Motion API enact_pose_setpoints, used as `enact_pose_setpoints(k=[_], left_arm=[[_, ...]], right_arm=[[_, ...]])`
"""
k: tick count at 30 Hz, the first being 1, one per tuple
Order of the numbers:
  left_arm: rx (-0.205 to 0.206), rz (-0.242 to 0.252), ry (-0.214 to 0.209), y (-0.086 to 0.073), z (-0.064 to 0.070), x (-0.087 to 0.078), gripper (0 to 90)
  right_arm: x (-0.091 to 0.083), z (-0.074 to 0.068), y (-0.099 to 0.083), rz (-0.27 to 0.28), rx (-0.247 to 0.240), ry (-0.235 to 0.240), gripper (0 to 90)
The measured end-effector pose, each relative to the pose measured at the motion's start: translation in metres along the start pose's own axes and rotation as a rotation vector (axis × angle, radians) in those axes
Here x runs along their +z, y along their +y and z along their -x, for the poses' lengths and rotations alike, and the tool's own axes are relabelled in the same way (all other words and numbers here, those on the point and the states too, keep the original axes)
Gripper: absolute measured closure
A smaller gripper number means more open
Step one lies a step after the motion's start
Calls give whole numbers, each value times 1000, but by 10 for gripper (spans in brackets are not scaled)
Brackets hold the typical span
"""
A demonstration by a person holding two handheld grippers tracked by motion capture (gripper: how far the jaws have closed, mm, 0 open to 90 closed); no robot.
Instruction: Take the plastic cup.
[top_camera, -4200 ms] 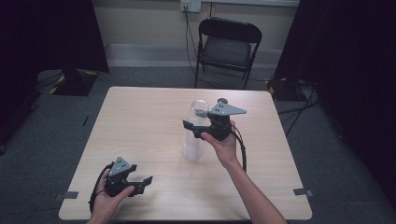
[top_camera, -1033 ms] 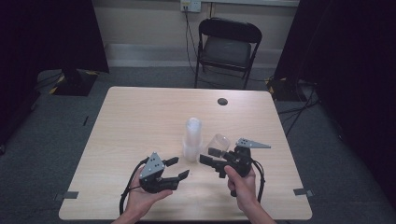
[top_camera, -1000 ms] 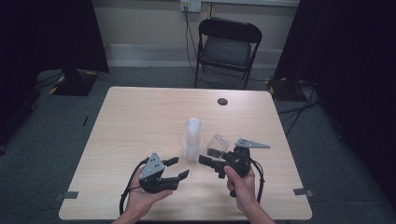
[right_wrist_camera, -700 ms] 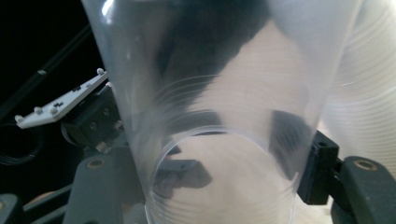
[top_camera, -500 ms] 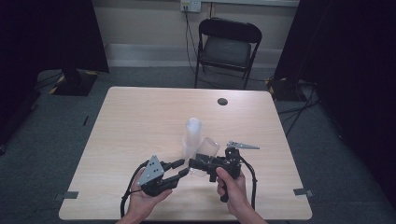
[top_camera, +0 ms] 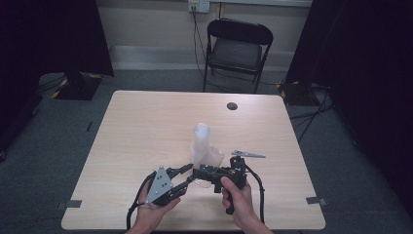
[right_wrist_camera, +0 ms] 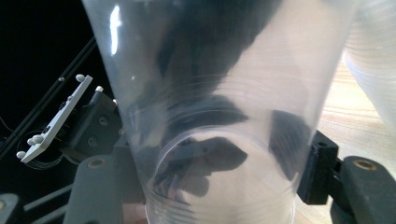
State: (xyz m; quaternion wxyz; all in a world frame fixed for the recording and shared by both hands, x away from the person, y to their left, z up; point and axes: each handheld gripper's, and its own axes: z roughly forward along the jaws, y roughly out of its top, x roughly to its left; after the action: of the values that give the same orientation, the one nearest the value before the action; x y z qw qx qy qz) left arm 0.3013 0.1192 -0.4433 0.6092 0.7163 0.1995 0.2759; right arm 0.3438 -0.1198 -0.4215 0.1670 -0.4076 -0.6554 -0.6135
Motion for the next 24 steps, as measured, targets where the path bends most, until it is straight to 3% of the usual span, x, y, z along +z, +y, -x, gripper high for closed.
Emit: enact_pose_setpoints(k=[12, 15, 21, 24], left_arm=[[-31, 49, -10, -2, 4, 1, 663], [-13, 56, 4, -2, 5, 1, 665], [14, 65, 32, -3, 6, 3, 720], [-4, 73, 26, -3, 3, 2, 774]], right_arm=[[13, -3, -6, -40, 54, 25, 348], [14, -3, -6, -45, 102, 26, 349], [18, -4, -9, -57, 132, 31, 349], [18, -4, -9, -54, 140, 39, 341]])
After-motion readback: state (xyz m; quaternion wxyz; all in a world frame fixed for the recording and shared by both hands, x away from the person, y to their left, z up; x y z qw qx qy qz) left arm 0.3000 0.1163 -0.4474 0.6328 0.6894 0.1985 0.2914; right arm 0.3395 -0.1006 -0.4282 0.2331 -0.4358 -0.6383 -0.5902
